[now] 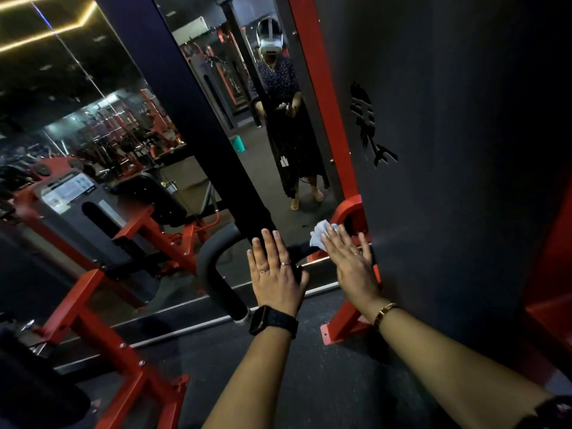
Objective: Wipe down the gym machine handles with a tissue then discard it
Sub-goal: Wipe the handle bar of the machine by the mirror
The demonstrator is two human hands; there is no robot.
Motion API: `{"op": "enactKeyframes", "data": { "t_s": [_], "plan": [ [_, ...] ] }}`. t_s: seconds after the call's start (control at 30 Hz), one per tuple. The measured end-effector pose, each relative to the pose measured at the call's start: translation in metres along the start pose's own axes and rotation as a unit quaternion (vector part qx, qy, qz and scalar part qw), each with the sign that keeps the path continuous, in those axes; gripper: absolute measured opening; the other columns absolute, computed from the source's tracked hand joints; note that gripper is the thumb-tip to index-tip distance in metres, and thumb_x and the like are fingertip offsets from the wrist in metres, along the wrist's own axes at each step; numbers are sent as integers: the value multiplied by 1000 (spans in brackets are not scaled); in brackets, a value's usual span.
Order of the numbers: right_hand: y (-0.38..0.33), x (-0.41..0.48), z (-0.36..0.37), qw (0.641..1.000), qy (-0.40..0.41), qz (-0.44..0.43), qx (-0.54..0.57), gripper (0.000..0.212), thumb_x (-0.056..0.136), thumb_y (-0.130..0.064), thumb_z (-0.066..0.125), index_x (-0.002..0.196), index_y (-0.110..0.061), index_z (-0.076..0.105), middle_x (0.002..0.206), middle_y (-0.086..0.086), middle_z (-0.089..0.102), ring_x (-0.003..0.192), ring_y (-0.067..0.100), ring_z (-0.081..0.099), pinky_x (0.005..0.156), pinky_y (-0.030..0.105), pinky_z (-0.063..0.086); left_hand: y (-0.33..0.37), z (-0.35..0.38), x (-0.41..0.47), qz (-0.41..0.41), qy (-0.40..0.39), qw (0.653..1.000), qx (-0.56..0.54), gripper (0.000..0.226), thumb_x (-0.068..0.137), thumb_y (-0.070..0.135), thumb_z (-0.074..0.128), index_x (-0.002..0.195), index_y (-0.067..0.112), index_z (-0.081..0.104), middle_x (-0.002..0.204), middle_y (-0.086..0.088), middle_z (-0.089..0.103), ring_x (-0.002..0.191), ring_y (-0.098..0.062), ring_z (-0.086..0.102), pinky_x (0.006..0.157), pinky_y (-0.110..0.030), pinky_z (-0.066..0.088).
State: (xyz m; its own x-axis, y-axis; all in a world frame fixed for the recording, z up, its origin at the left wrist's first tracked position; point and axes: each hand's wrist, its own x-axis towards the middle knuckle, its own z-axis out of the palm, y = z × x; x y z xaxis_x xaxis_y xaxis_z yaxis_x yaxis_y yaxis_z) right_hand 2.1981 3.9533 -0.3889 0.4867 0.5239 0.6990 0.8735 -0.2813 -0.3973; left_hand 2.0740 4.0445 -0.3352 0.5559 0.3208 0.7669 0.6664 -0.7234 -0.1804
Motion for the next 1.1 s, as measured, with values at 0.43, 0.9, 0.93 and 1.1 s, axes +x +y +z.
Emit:
{"op": "enactKeyframes", "data": {
  "t_s": [0.43, 0.9, 0.93, 1.1],
  "plan": [
    [-4, 17, -4, 999, -1, -41, -29, 66, 79, 2, 31, 140, -16, 45, 147, 0, 43, 139, 22, 33, 111, 46, 21, 1, 0, 1, -1, 0, 1000, 12, 145, 52, 47, 85, 152, 5, -11, 159, -13, -22, 147, -28, -18, 120, -40, -9],
    [-1, 14, -2, 998, 1, -59, -17, 61, 83, 1, 35, 141, -19, 40, 148, 0, 43, 137, 23, 38, 112, 46, 21, 0, 0, 0, 0, -19, 1000, 8, 144, 53, 46, 84, 152, 4, -10, 159, -15, -21, 148, -28, -16, 121, -38, -8],
    [0, 17, -5, 1000, 6, -21, -13, 62, 82, 1, 35, 140, -19, 43, 147, 0, 44, 136, 23, 39, 111, 46, 21, 0, 0, 0, -2, -19, 1000, 9, 146, 51, 46, 86, 152, 4, -11, 159, -15, -21, 148, -28, -16, 121, -38, -8],
    [-37, 32, -1, 998, 9, -58, 5, 49, 81, -2, 42, 126, -8, 61, 133, 7, 58, 126, 26, 53, 107, 51, 35, 0, 1, 0, 2, -10, 1000, 19, 135, 59, 46, 78, 152, 3, -10, 159, -15, -19, 148, -28, -15, 121, -39, -6]
  ]
}}
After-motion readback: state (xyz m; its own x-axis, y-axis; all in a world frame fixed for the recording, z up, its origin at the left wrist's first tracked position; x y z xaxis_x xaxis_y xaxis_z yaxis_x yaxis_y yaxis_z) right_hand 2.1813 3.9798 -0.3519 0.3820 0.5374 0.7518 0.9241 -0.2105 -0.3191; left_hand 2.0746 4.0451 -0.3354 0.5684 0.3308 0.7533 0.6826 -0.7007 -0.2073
